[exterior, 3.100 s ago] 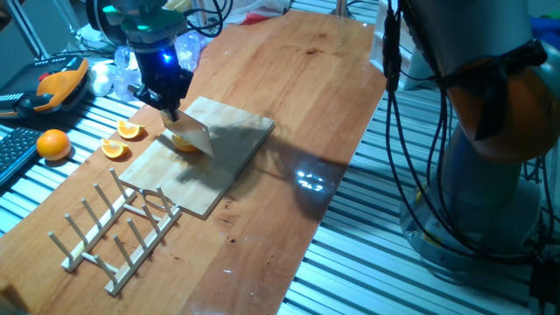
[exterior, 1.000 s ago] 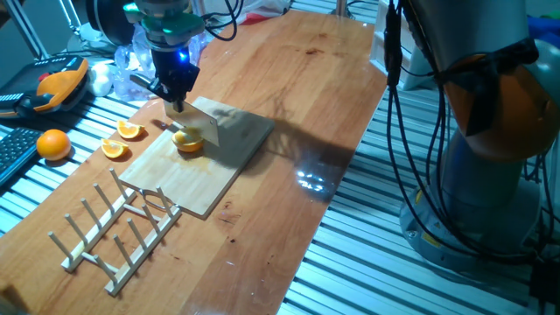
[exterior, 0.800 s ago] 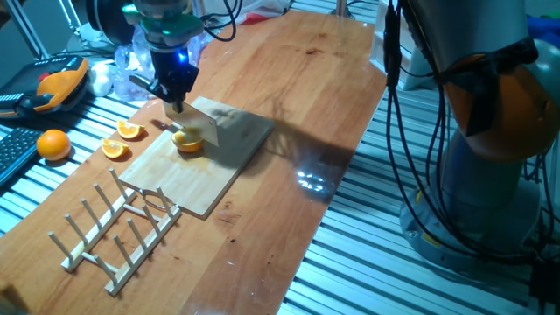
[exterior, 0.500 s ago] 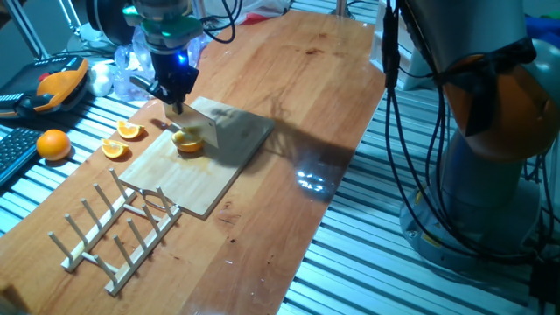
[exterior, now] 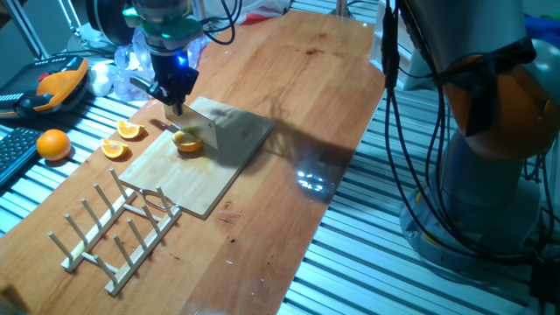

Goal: Chop the orange

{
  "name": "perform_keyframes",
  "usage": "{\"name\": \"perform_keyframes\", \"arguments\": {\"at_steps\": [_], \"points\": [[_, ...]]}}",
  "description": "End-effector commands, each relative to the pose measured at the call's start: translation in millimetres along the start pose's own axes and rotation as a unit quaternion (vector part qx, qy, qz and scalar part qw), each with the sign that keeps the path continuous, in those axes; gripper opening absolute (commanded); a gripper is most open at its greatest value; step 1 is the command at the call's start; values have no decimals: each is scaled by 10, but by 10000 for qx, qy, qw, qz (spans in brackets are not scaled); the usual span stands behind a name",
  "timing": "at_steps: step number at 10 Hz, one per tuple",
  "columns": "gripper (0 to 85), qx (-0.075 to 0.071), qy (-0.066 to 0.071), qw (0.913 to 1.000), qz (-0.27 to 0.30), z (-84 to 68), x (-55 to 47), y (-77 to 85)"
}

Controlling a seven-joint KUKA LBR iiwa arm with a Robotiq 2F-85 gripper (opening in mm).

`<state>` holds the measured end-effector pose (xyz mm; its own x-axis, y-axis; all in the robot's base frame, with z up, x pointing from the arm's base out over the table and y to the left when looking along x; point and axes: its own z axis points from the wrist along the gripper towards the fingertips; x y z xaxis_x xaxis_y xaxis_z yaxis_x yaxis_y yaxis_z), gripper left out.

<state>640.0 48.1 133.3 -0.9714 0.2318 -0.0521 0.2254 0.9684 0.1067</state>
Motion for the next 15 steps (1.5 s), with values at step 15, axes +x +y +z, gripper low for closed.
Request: {"name": "perform_keyframes", "arguments": {"at_steps": [15], "points": [[0, 150, -141, 9994, -284, 134, 11, 95]]}}
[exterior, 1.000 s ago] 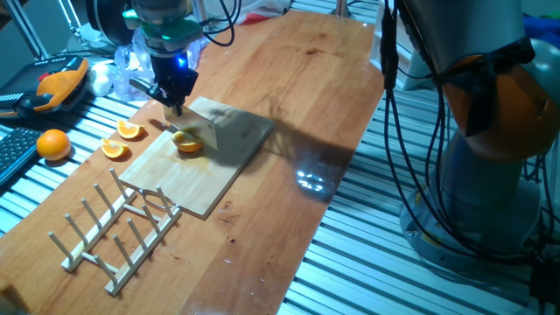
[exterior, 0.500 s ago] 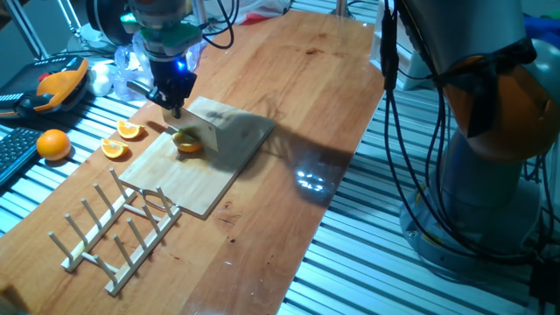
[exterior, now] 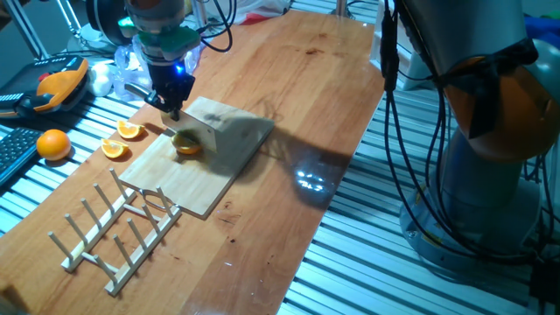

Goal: Chop the orange

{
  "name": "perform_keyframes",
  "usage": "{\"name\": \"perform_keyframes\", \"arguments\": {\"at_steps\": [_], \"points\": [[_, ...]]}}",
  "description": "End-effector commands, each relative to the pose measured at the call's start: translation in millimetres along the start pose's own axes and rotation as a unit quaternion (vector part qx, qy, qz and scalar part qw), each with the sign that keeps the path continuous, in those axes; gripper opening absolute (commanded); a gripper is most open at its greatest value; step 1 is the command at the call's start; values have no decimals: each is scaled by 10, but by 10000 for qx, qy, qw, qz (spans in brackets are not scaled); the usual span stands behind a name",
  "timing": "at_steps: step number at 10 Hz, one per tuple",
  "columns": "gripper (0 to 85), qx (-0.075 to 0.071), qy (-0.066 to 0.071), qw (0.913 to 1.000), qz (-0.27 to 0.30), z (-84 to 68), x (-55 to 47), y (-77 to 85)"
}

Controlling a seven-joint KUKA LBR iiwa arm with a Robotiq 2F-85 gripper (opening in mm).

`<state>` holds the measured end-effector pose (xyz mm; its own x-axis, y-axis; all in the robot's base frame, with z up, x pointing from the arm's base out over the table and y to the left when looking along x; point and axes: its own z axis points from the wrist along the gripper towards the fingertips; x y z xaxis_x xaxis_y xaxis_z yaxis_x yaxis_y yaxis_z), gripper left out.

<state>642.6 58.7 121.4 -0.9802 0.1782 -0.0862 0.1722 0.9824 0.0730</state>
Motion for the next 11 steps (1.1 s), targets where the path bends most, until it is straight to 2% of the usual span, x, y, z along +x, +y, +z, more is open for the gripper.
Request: {"name": "perform_keyframes", "arguments": {"at_steps": [1, 4, 8, 11], "points": [[0, 8, 3, 10000, -30, 8, 7, 4], [0, 80, -78, 9999, -123, 35, 11, 29], [0, 87, -126, 9998, -140, 56, 23, 48], [0, 193, -190, 9995, -176, 72, 39, 74]]}}
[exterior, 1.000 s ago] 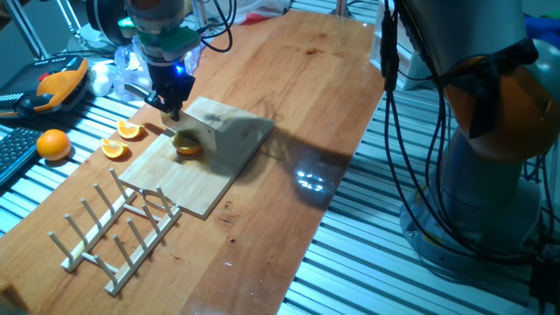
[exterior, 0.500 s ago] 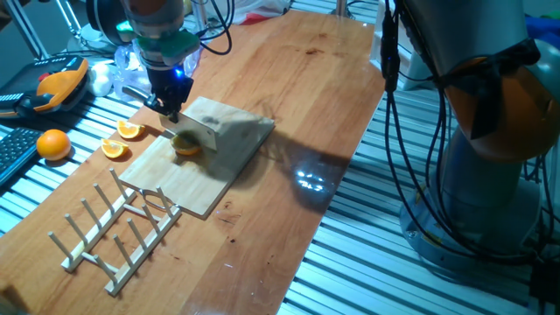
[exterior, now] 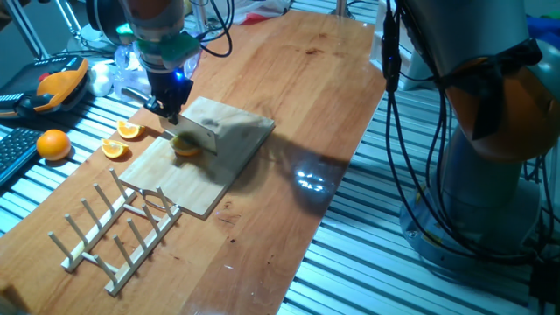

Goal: Chop the orange

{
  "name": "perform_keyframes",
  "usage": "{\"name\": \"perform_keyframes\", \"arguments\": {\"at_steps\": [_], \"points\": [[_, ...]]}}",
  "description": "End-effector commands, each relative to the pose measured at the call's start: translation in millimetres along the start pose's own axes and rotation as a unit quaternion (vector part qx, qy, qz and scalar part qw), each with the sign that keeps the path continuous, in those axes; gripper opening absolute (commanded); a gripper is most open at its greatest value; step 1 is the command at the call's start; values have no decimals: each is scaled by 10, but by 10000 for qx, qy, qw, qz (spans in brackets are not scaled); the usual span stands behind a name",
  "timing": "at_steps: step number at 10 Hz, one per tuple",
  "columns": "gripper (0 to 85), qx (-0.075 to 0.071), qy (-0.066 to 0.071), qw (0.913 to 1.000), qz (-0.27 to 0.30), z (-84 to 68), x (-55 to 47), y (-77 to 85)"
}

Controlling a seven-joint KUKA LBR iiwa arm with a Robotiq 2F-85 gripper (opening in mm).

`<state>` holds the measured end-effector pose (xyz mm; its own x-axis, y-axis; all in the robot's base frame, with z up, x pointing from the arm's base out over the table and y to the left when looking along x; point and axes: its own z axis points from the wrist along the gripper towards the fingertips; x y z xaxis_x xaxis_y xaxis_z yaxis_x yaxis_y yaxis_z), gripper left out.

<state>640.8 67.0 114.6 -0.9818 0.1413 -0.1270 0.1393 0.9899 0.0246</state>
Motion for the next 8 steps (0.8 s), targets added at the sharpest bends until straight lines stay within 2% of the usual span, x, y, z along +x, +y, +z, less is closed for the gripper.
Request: {"name": "perform_keyframes", "arguments": {"at_steps": [1, 3, 8], "points": [[0, 76, -9, 10000, -42, 2, 1, 1], [0, 195, 22, 9998, -102, 5, 0, 5], [0, 163, 10, 9998, -76, 32, 9, 10]]}}
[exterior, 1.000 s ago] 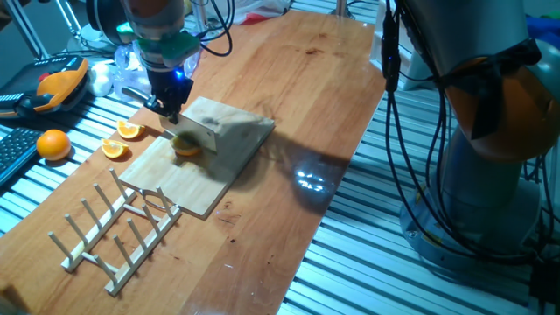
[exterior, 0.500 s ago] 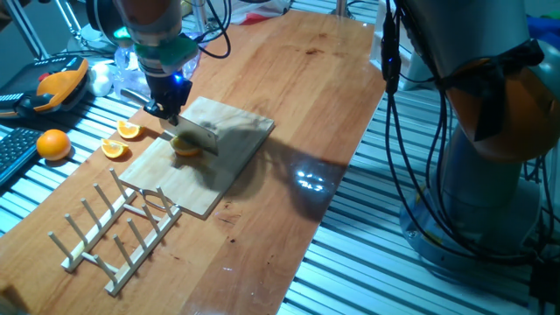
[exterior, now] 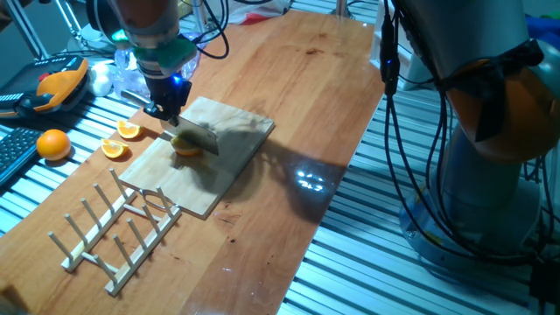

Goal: Chop the orange

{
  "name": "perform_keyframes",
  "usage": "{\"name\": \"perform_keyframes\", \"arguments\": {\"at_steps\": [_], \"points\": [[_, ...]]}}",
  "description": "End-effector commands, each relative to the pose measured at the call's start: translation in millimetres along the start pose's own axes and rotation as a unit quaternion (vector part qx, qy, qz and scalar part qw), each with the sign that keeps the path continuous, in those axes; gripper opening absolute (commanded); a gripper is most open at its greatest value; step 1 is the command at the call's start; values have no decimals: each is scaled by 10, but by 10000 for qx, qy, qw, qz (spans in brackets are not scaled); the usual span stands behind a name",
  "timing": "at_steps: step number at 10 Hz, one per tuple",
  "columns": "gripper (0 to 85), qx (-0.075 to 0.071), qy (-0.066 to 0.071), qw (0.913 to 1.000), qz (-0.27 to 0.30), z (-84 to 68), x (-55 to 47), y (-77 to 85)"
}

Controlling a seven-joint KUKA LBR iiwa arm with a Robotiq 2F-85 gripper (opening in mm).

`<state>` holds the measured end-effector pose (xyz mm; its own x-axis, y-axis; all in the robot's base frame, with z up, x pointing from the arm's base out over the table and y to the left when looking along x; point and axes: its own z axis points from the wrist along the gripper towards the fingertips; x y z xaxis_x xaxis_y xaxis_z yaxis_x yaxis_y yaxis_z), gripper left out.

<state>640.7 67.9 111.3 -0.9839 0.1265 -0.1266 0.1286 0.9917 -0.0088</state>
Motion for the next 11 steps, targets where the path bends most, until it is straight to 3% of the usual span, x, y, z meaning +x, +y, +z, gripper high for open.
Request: {"name": "perform_keyframes", "arguments": {"at_steps": [1, 4, 6, 11], "points": [[0, -6, -7, 10000, 0, 12, 7, 1], [0, -30, -73, 10000, 2, 51, 43, 20], [0, -15, -191, 9998, -2, 101, 85, 31], [0, -27, -228, 9997, -24, 106, 104, 31]]}}
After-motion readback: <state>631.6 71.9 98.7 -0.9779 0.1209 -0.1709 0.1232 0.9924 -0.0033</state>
